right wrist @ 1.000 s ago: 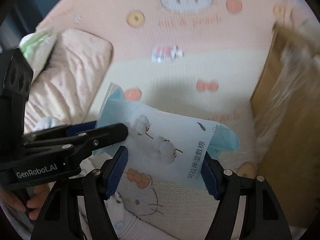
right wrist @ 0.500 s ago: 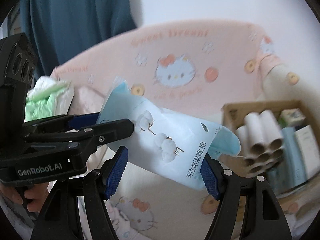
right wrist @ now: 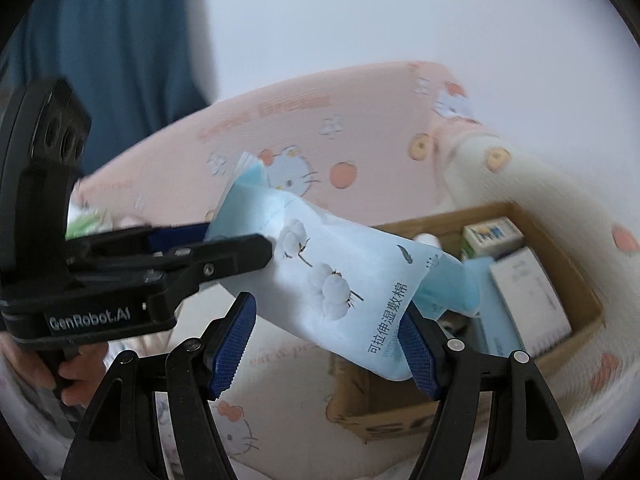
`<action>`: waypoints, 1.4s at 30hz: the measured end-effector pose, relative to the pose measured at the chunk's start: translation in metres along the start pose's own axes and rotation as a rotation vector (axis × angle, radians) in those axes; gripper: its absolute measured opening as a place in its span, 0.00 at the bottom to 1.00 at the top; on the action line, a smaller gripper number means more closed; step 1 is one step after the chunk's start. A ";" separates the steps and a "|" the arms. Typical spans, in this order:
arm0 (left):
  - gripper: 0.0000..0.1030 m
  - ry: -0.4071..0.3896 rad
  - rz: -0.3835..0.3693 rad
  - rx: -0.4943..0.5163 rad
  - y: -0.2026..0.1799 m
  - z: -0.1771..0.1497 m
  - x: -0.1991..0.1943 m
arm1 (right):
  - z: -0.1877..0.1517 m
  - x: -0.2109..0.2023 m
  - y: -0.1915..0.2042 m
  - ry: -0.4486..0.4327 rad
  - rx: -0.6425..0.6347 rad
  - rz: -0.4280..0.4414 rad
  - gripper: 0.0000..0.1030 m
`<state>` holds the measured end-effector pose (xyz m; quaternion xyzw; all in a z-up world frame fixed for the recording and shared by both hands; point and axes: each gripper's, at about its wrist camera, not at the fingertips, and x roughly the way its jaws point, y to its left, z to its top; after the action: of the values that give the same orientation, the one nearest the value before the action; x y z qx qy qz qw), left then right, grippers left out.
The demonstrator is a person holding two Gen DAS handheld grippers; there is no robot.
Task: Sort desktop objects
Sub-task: 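Lift the blue-and-white wipes pack with both grippers and carry it over the box, then lower the wipes pack into the box beside the white rolls with both grippers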
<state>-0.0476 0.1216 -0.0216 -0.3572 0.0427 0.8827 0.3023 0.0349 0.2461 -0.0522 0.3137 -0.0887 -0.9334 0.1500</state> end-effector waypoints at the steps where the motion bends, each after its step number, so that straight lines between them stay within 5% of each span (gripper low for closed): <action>1: 0.53 0.005 -0.002 0.014 -0.006 0.002 0.005 | -0.001 -0.003 -0.008 -0.002 0.026 0.002 0.67; 10: 0.54 0.014 0.007 0.140 -0.045 0.017 0.028 | 0.001 -0.013 -0.043 -0.002 0.126 -0.071 0.67; 15: 0.54 0.049 -0.005 0.113 -0.044 0.023 0.042 | 0.002 -0.009 -0.062 0.021 0.164 -0.047 0.67; 23: 0.53 0.145 -0.059 -0.037 -0.034 0.025 0.083 | 0.010 0.005 -0.094 0.130 0.147 -0.077 0.59; 30: 0.53 0.315 -0.146 -0.322 -0.016 0.016 0.127 | 0.018 0.029 -0.121 0.268 0.139 -0.125 0.59; 42: 0.53 0.466 -0.102 -0.584 0.008 -0.019 0.161 | 0.026 0.075 -0.140 0.502 0.080 -0.053 0.54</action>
<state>-0.1314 0.1911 -0.1424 -0.6212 -0.1609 0.7366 0.2137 -0.0689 0.3545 -0.1102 0.5435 -0.0775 -0.8256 0.1303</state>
